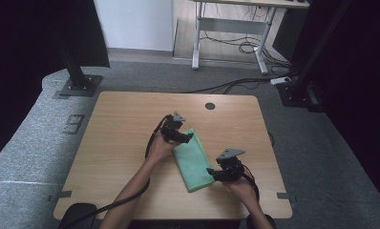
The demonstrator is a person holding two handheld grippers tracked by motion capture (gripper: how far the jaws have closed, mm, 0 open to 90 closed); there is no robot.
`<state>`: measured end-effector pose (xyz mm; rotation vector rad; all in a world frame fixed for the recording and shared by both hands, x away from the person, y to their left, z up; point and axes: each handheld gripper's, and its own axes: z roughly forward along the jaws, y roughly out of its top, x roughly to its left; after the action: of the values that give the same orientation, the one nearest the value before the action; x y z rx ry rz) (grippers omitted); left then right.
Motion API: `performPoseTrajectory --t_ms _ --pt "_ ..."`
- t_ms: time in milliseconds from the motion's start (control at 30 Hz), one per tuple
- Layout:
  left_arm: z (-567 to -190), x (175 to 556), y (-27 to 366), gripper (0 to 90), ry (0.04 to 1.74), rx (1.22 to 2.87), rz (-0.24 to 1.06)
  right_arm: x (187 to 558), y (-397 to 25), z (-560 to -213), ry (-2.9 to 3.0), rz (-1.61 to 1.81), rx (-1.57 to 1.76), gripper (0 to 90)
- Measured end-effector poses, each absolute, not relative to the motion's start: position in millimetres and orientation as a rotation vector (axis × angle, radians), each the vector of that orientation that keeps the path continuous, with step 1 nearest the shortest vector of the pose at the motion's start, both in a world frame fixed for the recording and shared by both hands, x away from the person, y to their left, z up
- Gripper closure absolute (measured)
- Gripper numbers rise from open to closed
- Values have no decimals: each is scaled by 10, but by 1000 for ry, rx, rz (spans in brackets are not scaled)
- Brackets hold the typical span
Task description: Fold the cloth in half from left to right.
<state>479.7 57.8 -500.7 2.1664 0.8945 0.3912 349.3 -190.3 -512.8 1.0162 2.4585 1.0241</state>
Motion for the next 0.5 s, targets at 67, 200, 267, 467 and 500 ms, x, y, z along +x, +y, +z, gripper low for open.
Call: performPoseTrajectory --t_ms 67,200,267,467,500 --pt "-5042 4715 636 169 902 2176 386 3524 -1915 -5204 2468 983 1028 371" --pt "-5118 4555 736 152 920 2181 376 3542 -1998 -5297 2478 917 1048 344" --pt "-5151 4472 770 146 920 2191 373 3538 -2043 -5324 2473 904 1055 333" --pt "-5265 4233 795 140 928 2222 369 3529 -2076 -5376 2470 909 1063 314" --pt "-5297 4198 794 139 932 2239 373 3527 -2075 -5379 2470 909 1058 314"
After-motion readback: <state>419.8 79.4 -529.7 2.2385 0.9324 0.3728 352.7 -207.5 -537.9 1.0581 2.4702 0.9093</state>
